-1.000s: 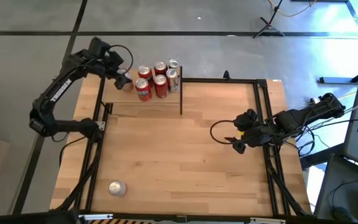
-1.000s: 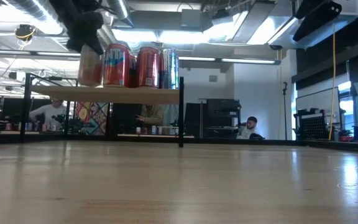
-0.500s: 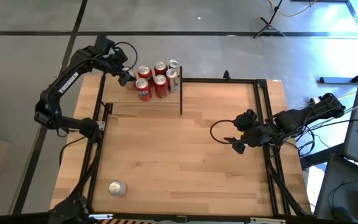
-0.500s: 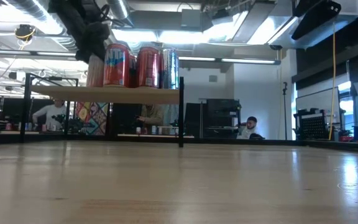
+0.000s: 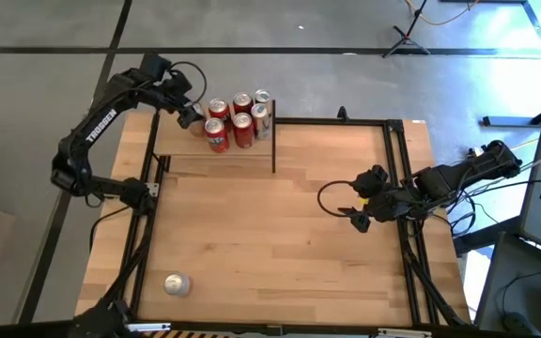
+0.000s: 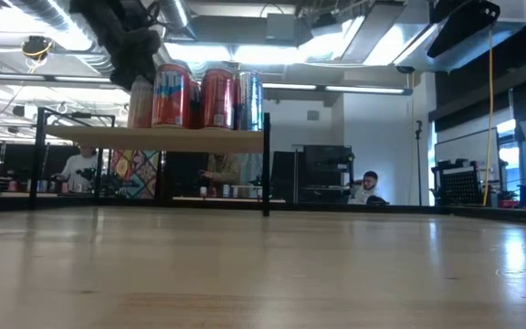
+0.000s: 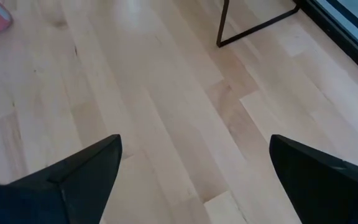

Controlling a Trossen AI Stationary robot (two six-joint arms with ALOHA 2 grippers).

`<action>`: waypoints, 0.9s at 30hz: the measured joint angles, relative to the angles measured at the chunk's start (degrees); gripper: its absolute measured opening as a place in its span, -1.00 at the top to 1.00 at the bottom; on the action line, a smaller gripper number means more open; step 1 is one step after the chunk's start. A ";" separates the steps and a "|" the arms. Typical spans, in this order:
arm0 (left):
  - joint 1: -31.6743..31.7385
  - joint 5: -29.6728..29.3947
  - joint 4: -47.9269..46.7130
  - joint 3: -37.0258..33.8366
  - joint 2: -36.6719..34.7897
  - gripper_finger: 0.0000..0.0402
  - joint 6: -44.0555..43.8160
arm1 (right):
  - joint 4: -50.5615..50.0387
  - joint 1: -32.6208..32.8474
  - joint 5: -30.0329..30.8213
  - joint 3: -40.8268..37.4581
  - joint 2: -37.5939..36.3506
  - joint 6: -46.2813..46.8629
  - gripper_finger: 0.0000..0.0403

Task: Place canned beverage on shelf
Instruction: Put the orange/white soda can on the shelf aligned with the other orange/white soda can

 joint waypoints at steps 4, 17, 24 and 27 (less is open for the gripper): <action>0.00 -2.00 -1.85 4.72 -1.22 -0.83 -0.85 | 0.07 0.00 -0.34 0.00 0.00 -0.01 -0.96; -7.81 -1.87 -7.22 20.40 -6.93 -0.83 -7.49 | 2.82 0.00 -3.13 0.00 0.27 -0.06 -0.96; -25.01 -4.73 -10.81 17.89 -8.67 -0.84 -14.04 | 3.02 0.00 -3.37 0.02 0.75 -0.79 -0.96; -33.68 -9.68 -12.69 17.89 -8.94 -0.84 -19.07 | 3.06 0.00 -3.37 0.02 1.13 -0.81 -0.96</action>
